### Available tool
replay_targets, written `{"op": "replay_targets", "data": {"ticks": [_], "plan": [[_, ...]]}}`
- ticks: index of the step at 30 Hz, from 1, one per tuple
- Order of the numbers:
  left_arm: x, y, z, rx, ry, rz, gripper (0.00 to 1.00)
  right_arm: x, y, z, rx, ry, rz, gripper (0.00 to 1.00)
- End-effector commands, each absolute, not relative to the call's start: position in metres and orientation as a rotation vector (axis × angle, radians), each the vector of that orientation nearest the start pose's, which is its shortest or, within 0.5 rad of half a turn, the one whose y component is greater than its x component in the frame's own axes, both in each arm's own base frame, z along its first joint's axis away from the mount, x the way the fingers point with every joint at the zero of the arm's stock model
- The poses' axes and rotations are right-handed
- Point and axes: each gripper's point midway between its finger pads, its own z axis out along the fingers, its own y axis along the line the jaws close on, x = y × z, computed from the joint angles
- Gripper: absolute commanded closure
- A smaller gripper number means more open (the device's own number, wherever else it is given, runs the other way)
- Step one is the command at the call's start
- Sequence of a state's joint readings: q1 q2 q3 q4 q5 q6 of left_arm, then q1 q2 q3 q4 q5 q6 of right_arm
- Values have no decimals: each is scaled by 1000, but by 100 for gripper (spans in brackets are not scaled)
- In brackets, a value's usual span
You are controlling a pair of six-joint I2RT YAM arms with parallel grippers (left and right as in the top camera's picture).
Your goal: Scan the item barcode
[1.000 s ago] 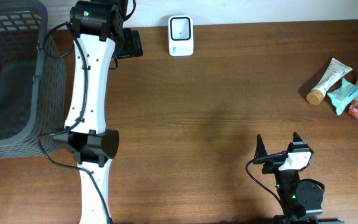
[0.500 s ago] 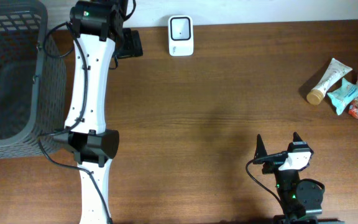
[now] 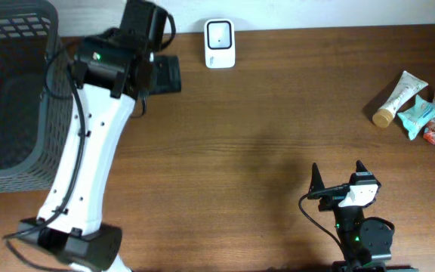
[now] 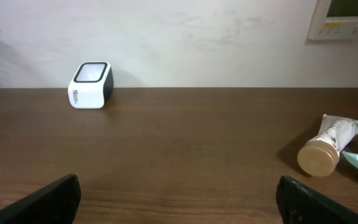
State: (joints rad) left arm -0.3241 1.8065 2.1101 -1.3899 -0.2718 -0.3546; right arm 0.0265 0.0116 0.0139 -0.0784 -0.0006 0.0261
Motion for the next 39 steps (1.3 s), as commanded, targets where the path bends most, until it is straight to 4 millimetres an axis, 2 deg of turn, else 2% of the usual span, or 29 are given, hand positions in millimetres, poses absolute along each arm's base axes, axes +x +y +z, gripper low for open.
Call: {"op": "replay_targets", "data": {"ticks": [1,5,8,10,12,13,15,16,17,20,23,27,34,39], "plan": [[381,-77,278,-119,2577,133,1,246,4,155,15,1650,39,1],[355,-71,258,-120,2519,101,1,246,4,155,14,1650,38,1],[330,-56,233,-152,2460,79,1,246,4,155,14,1650,38,1],[308,-48,215,-165,2400,50,1,246,4,155,14,1650,38,2],[284,-41,207,-175,2321,3,1,246,4,155,14,1650,38,1],[266,-33,207,-188,2277,-13,1,246,4,155,15,1650,39,1],[244,-25,216,-202,2184,-51,1,246,4,155,15,1650,39,1],[223,-19,233,-212,2076,-95,1,246,4,155,14,1650,39,1],[214,-15,228,-214,2048,-99,1,246,4,155,14,1650,39,1],[207,-9,213,-197,2020,-74,1,246,4,155,14,1650,38,1],[208,-12,204,-136,1939,-105,1,246,4,155,14,1650,38,1],[218,-27,207,21,1786,-146,1,246,4,155,14,1650,38,1],[233,-19,220,-6,1586,-150,1,246,4,155,15,1650,39,1],[239,-8,208,-24,1538,-127,1,246,4,155,14,1650,38,1]]}}
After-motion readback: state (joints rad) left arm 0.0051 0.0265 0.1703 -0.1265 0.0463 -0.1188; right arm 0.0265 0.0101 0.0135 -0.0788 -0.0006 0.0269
